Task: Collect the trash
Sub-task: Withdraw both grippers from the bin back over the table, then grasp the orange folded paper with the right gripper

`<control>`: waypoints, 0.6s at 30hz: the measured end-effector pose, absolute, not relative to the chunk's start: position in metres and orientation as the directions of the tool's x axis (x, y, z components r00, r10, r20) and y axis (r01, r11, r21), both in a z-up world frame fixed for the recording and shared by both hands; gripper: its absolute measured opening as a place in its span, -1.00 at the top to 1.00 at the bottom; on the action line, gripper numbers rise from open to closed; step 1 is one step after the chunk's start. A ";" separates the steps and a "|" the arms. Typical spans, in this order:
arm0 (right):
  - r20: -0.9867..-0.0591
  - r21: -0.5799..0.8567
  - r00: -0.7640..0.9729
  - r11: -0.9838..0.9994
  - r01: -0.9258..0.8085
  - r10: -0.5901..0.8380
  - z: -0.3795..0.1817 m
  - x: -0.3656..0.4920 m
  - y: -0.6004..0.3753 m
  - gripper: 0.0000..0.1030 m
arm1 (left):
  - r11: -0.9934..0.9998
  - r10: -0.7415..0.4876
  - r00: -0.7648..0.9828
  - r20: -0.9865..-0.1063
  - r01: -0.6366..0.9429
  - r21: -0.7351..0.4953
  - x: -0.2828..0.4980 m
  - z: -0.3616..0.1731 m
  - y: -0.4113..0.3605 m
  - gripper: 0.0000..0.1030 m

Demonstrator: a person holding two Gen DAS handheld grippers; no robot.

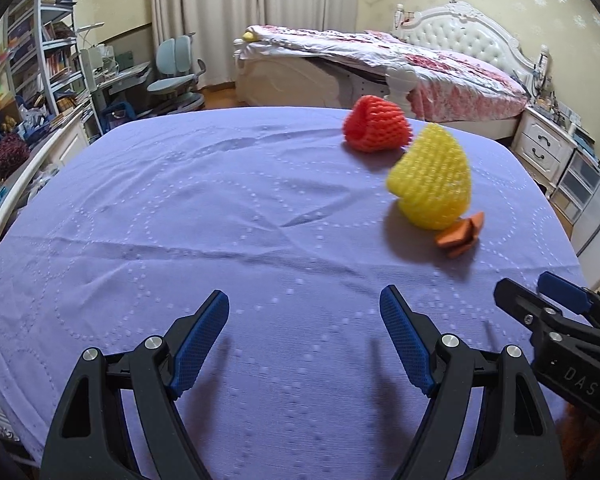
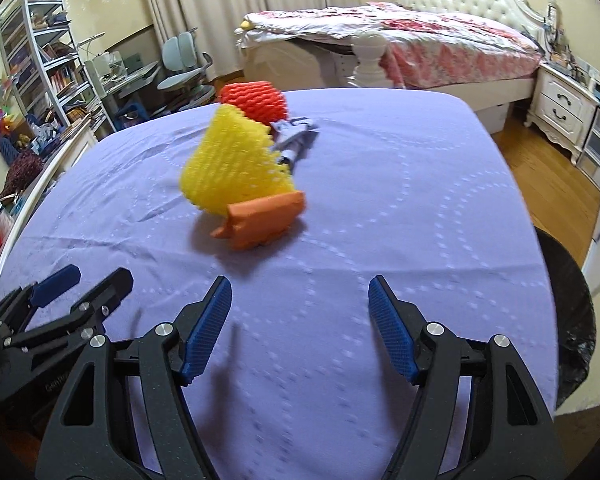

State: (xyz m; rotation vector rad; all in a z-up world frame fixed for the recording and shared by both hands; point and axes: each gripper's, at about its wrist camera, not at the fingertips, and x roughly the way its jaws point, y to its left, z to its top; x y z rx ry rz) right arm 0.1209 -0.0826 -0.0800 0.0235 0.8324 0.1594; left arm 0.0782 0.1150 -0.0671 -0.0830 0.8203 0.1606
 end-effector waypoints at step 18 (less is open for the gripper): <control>-0.754 -0.015 0.657 0.998 -0.060 0.028 -0.083 0.147 -0.057 -0.35 | 0.972 0.102 0.657 -0.747 -0.227 -0.066 0.082 -0.071 0.150 -0.51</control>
